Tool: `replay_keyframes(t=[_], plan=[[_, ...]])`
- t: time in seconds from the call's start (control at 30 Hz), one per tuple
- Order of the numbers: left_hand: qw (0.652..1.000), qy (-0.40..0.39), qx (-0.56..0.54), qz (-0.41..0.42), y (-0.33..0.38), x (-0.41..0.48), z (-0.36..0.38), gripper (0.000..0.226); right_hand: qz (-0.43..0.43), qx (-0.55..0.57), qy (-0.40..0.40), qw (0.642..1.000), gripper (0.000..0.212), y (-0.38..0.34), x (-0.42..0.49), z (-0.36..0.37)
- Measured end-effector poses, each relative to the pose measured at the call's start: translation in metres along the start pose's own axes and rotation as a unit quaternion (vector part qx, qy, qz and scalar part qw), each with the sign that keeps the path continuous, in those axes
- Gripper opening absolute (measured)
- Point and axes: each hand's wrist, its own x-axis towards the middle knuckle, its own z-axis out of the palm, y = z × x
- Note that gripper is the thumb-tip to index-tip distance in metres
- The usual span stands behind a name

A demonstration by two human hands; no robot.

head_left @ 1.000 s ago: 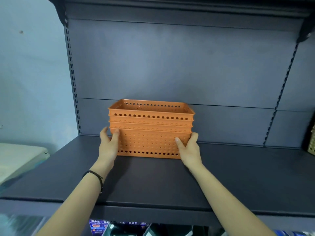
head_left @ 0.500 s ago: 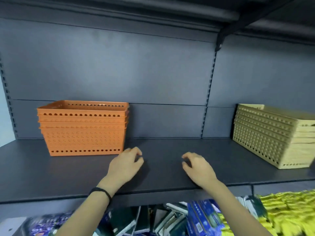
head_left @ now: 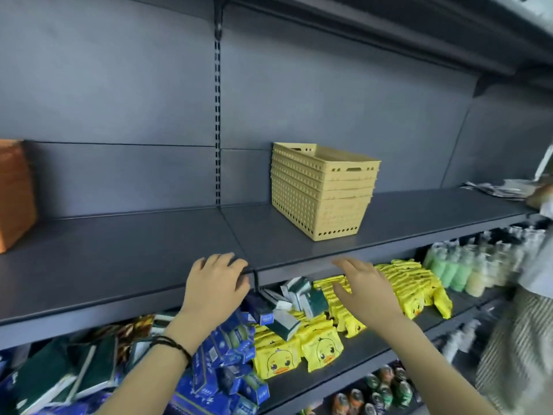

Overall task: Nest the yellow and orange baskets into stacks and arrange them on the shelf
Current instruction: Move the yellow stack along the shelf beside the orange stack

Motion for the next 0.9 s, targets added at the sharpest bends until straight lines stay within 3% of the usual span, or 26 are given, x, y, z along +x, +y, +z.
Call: replay_keyframes(t=[0.27, 0.43, 0.53, 0.7, 0.9], plan=[[0.992, 0.008, -0.126, -0.030, 0.056, 0.070, 0.017, 0.048, 0.057, 0.088, 0.029, 0.994, 0.058, 0.069, 0.039, 0.004], [0.938, -0.026, -0.333, -0.097, 0.076, 0.126, 0.031, 0.058, 0.056, 0.169, 0.065, 0.982, 0.064, 0.095, 0.089, 0.011], [0.897, 0.008, -0.428, -0.110, 0.094, 0.162, 0.041, 0.075, 0.055, 0.272, 0.076, 0.958, 0.072, 0.105, 0.125, 0.012], [0.842, 0.080, -0.528, -0.073, 0.129, 0.202, 0.057, 0.095, 0.054, 0.485, 0.134, 0.863, 0.094, 0.114, 0.171, 0.019], [0.831, 0.118, -0.541, -0.062, 0.137, 0.206, 0.063, 0.084, 0.026, 0.532, 0.032, 0.846, 0.110, 0.138, 0.199, 0.036]])
